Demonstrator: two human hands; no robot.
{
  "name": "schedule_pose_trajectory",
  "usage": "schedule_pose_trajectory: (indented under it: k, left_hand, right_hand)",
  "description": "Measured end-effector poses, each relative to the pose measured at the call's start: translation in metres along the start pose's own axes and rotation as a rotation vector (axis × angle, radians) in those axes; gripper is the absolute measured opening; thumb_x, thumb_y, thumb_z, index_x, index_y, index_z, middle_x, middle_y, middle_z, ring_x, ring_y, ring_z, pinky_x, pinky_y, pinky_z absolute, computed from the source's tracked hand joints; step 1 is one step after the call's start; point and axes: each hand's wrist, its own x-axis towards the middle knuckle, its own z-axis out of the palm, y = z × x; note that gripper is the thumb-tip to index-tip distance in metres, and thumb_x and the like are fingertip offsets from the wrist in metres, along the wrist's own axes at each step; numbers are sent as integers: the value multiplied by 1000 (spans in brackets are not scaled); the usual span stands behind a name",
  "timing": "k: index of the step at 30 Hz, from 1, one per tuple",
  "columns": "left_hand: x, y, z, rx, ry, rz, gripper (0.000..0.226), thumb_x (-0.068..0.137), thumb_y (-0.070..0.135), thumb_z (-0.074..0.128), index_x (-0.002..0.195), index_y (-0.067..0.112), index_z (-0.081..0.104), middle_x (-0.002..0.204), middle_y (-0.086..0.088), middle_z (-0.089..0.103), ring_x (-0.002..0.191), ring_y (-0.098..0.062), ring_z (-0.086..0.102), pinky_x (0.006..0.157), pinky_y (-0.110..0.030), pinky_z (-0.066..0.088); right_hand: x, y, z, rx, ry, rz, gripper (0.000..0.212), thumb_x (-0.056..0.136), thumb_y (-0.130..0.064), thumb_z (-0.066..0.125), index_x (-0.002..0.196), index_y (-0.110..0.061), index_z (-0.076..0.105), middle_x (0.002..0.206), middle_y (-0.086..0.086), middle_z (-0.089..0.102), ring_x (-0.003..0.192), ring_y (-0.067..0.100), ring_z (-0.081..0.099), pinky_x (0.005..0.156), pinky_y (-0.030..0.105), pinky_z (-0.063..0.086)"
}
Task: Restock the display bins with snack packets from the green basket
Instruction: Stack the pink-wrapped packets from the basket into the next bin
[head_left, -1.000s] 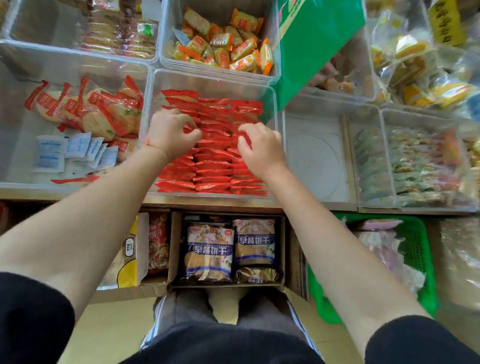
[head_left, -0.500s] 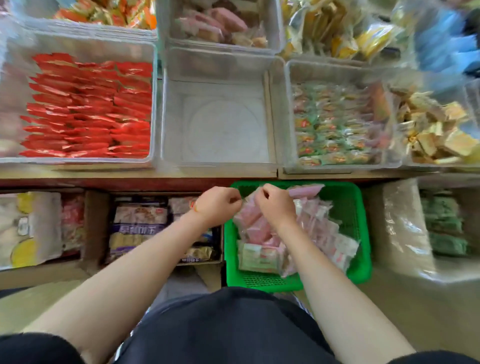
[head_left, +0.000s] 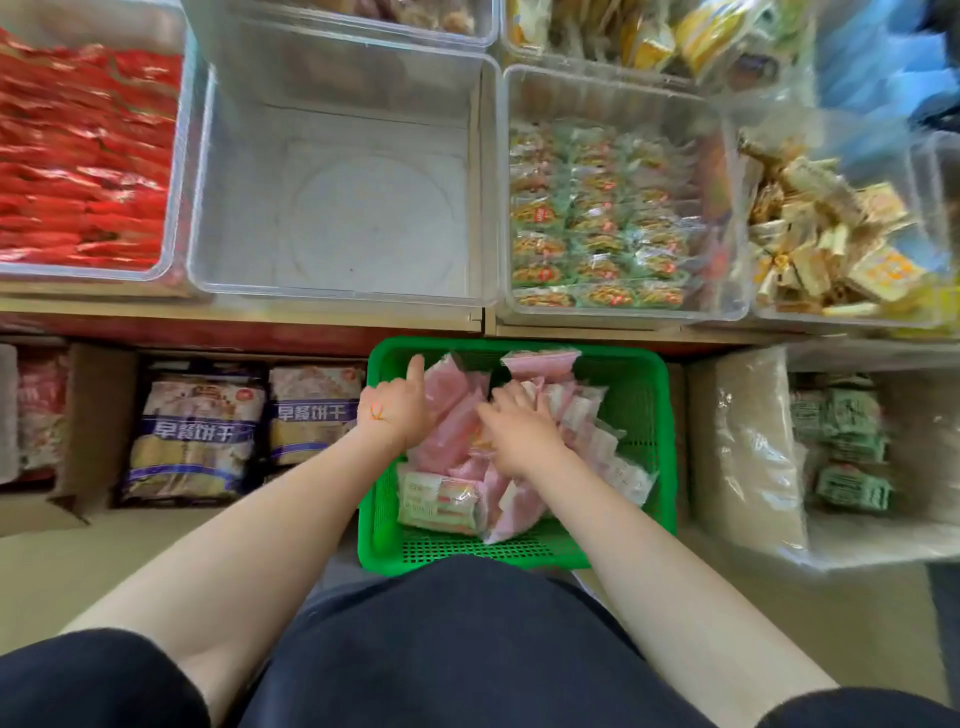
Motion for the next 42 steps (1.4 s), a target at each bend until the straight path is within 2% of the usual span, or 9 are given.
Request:
schedule_pose_trajectory:
  k: [5, 10, 14, 20, 24, 27, 32, 37, 42]
  left_hand:
    - [1, -2, -6, -98, -48, 26, 32, 93, 41, 46, 109, 16, 59, 88, -1, 65, 75, -24, 62, 62, -31, 47]
    - [-11, -22, -29, -279, 10, -20, 28, 90, 34, 55, 68, 18, 48, 70, -1, 56, 69, -23, 53, 57, -29, 37]
    - [-23, -48, -48, -722, -80, -14, 11, 87, 23, 69, 89, 15, 60, 79, -1, 65, 72, -21, 63, 57, -26, 45]
    - [-42, -85, -54, -1425, -573, 28, 52, 83, 10, 70, 131, 21, 54, 112, -11, 69, 89, -28, 69, 72, -39, 58]
    - [-54, -97, -59, -1551, -743, 26, 50, 77, 11, 56, 127, 9, 56, 113, -19, 64, 98, -32, 64, 85, -44, 52]
    - [-57, -97, -67, -1714, -773, -126, 43, 83, 26, 49, 117, 0, 54, 81, -16, 53, 64, -26, 55, 67, -35, 44]
    - [-62, -105, -79, -1935, -943, 83, 61, 103, 42, 20, 148, 2, 30, 115, -26, 59, 95, -34, 62, 86, -42, 48]
    - [-60, -117, -80, -1712, -739, -81, 53, 84, 37, 70, 117, -2, 59, 117, -26, 58, 87, -33, 69, 74, -43, 60]
    - [-63, -105, -85, -1798, -652, -93, 32, 92, 25, 58, 118, 8, 62, 112, -19, 69, 99, -31, 70, 80, -44, 59]
  right_hand:
    - [-12, 18, 0, 202, 191, -66, 58, 84, -13, 63, 139, -23, 50, 142, 3, 48, 137, 23, 34, 116, 43, 21]
    - [-31, 24, -29, 652, 357, 79, 38, 85, -33, 66, 123, -29, 65, 110, -14, 66, 106, 11, 55, 96, 33, 37]
    - [-47, 29, -54, 1321, 210, 72, 30, 89, -30, 68, 113, -10, 67, 106, 6, 72, 100, 21, 67, 95, 45, 53]
    - [-59, -3, -57, 2129, -117, 7, 37, 92, -26, 43, 117, -6, 62, 90, 10, 63, 81, 22, 61, 84, 41, 49]
    - [-60, -45, -58, 2170, -148, 110, 48, 84, -54, 58, 90, -7, 64, 64, 7, 49, 44, 16, 50, 49, 25, 43]
    - [-81, -66, -48, 2015, -127, 253, 20, 96, -32, 61, 90, -17, 50, 61, -3, 62, 39, 0, 53, 41, 10, 38]
    - [-89, -80, -56, 2222, 104, 581, 65, 99, -47, 48, 145, -2, 40, 149, 11, 44, 134, 32, 45, 90, 37, 40]
    - [-99, -96, -85, 2095, 61, 534, 58, 104, -47, 34, 139, -3, 50, 129, 20, 60, 127, 38, 51, 101, 37, 42]
    - [-66, -98, -77, 2200, -140, 307, 78, 94, -67, 40, 144, -7, 47, 107, 9, 68, 90, 39, 67, 87, 41, 50]
